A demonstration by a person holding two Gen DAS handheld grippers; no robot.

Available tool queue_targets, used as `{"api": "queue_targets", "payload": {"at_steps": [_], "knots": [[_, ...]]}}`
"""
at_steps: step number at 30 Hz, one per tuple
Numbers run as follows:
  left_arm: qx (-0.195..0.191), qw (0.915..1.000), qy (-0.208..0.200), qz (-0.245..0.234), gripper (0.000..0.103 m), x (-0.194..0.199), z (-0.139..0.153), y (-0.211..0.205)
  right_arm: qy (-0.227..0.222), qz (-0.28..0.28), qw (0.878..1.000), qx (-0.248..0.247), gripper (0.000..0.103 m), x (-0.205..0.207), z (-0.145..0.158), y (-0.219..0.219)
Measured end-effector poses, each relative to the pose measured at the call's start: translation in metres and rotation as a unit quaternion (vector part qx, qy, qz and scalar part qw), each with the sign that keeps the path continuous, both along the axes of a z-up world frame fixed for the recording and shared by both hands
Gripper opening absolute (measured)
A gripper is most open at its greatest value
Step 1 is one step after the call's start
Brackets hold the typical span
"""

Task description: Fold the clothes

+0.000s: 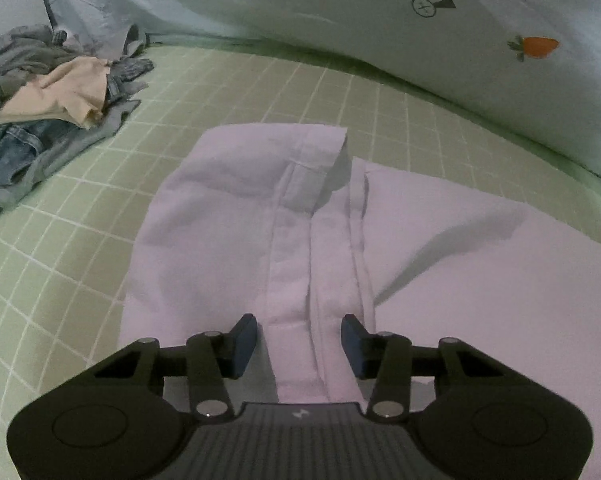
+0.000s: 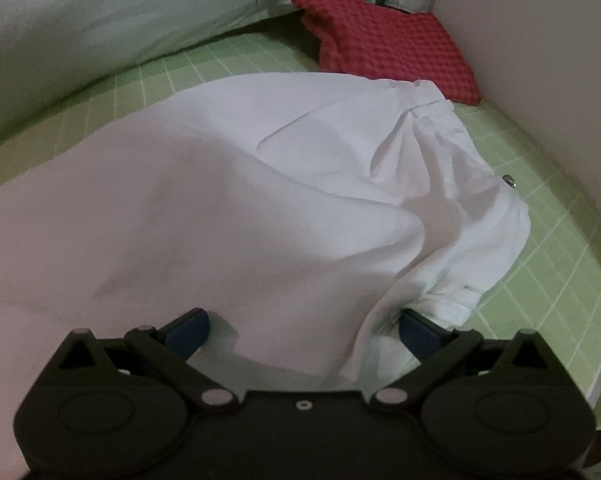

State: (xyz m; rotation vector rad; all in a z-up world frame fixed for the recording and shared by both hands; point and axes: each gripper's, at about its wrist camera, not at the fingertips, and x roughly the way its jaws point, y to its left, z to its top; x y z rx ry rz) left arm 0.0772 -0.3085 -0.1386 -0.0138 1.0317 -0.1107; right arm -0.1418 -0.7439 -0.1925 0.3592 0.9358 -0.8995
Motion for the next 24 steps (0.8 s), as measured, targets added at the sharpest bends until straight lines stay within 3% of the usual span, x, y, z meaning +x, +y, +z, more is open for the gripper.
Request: {"api": "queue_targets", "payload": {"at_steps": [2, 3, 4, 9, 12, 15, 16, 18, 20, 24], "knots": [[-0.01, 0.9999, -0.005, 0.007, 0.037, -0.001, -0.001, 0.004, 0.005, 0.004, 1.0, -0.005, 0.103, 0.0, -0.001, 0.002], [-0.015, 0.9998, -0.008, 0.011, 0.017, -0.001, -0.001, 0.006, 0.003, 0.004, 1.0, -0.005, 0.103, -0.002, -0.001, 0.002], [-0.025, 0.9995, -0.008, 0.016, 0.012, -0.002, -0.001, 0.008, 0.0, 0.005, 1.0, -0.004, 0.103, -0.003, -0.001, 0.002], [-0.071, 0.9968, -0.003, 0.035, 0.005, -0.003, 0.008, 0.018, 0.0, 0.009, 1.0, -0.004, 0.103, -0.003, -0.001, 0.002], [-0.091, 0.9955, -0.023, 0.007, 0.005, -0.015, 0.025, 0.004, -0.003, 0.014, 1.0, -0.002, 0.103, -0.003, 0.0, 0.003], [-0.079, 0.996, -0.026, -0.034, 0.0, -0.023, 0.028, -0.019, -0.005, 0.019, 1.0, 0.0, 0.103, -0.004, 0.0, 0.002], [-0.079, 0.9958, -0.013, -0.043, 0.0, -0.023, 0.022, -0.025, -0.005, 0.02, 1.0, 0.0, 0.103, -0.004, 0.0, 0.002], [-0.03, 0.9991, 0.007, -0.03, 0.001, -0.025, 0.006, -0.039, -0.006, 0.023, 1.0, 0.001, 0.103, -0.003, 0.0, 0.002], [0.004, 0.9994, -0.004, -0.033, 0.002, -0.031, 0.004, -0.049, -0.006, 0.026, 1.0, 0.004, 0.103, -0.004, 0.0, 0.001], [0.017, 0.998, -0.037, -0.049, 0.035, -0.035, 0.017, -0.055, -0.01, 0.035, 0.999, 0.009, 0.103, -0.006, 0.001, 0.0]]}}
